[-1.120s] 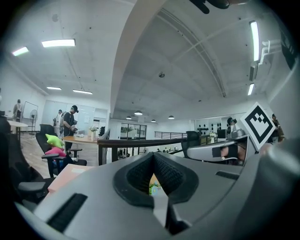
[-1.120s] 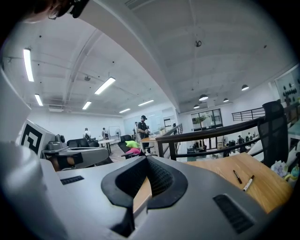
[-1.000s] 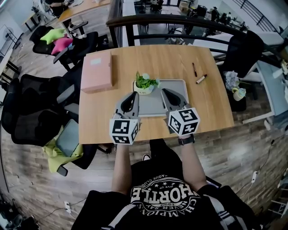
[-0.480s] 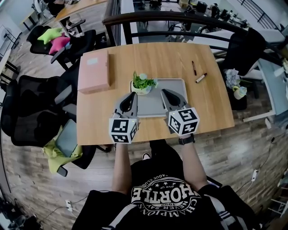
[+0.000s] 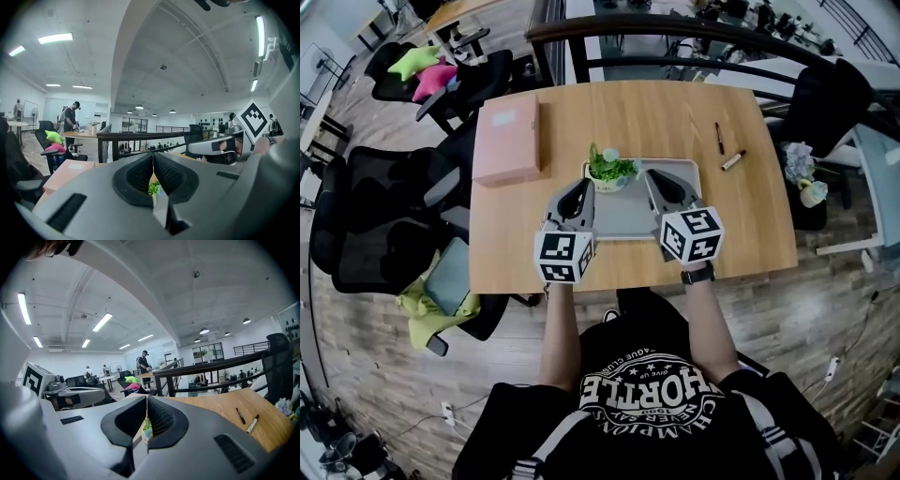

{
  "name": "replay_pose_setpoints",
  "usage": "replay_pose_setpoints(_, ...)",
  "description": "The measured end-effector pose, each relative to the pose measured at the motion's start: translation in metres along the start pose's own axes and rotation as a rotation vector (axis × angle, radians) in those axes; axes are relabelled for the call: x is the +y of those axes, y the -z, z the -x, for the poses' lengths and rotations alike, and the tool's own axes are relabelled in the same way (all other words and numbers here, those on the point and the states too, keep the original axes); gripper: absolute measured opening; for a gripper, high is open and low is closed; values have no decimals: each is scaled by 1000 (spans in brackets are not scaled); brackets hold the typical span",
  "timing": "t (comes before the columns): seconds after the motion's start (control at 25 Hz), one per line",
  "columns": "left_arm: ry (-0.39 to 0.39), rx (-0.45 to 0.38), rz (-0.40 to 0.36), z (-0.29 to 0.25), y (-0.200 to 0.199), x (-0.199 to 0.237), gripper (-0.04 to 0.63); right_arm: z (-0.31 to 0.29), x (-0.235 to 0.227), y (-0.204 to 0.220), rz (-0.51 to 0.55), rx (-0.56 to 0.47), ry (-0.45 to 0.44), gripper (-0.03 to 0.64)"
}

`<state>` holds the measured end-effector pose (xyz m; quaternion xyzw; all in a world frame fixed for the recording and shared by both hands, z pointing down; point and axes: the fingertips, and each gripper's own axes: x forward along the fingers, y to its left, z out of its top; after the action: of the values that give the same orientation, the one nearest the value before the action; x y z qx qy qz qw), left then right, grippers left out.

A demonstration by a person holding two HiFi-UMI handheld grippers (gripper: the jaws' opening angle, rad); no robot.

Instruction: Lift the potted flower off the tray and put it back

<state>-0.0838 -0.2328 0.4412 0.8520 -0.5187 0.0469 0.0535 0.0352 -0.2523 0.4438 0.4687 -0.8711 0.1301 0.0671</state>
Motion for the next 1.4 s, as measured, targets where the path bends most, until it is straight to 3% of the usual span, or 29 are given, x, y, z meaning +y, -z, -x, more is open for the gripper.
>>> replay_pose_setpoints(0.52,-22,25,9,-16,17,30,21,-43,5,11,20,48,-63,37)
replay_pose_setpoints(1.24,6,85,17,-45,43,48,23,-69,-16,26,23,109,-65,52)
replay_pose_setpoints(1.4,11,108,16,-47,53,49,49,-71,-19,37,16,129,-68,55)
